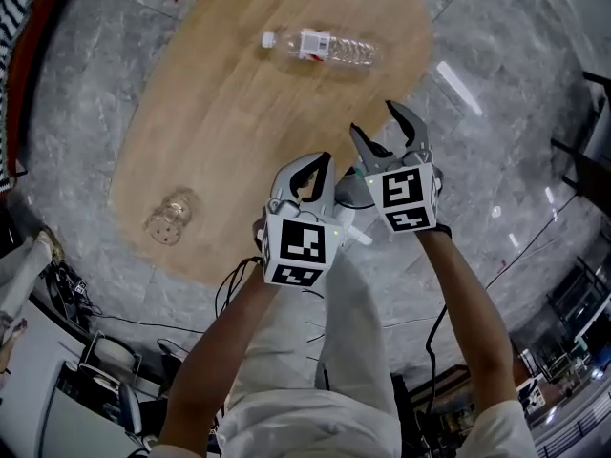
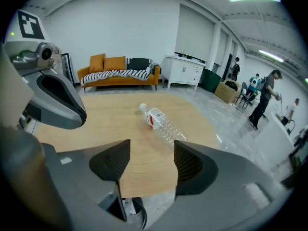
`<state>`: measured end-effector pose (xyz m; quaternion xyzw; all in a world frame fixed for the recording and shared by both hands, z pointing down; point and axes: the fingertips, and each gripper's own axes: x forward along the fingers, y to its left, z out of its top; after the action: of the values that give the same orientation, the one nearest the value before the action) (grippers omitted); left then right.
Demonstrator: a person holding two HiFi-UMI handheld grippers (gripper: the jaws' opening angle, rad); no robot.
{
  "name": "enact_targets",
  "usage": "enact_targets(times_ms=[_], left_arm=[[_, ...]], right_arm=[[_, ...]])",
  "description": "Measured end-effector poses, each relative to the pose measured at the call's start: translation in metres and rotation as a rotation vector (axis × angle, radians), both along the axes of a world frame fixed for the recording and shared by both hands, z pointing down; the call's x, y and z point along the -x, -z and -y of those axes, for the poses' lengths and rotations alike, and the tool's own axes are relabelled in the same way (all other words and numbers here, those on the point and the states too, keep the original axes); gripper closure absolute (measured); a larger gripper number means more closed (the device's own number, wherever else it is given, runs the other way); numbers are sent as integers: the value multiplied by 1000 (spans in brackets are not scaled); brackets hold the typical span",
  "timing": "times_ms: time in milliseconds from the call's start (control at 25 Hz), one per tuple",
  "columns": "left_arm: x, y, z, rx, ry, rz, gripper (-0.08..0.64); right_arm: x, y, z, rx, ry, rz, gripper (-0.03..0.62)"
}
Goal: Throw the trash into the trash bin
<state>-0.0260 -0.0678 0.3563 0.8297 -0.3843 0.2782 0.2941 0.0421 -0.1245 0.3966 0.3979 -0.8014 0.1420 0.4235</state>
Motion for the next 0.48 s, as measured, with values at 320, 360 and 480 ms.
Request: enact_targets(times_ms=[320, 360, 480], left_arm=[[3, 1, 21, -22, -5, 6, 560], [3, 2, 24, -26, -7, 6, 560], [0, 2, 33, -38, -17, 2, 560]], right_arm=[[4, -2, 35, -3, 91, -15, 236], [4, -5, 39, 2, 114, -19, 231], [5, -13, 49, 22, 180, -26, 204]])
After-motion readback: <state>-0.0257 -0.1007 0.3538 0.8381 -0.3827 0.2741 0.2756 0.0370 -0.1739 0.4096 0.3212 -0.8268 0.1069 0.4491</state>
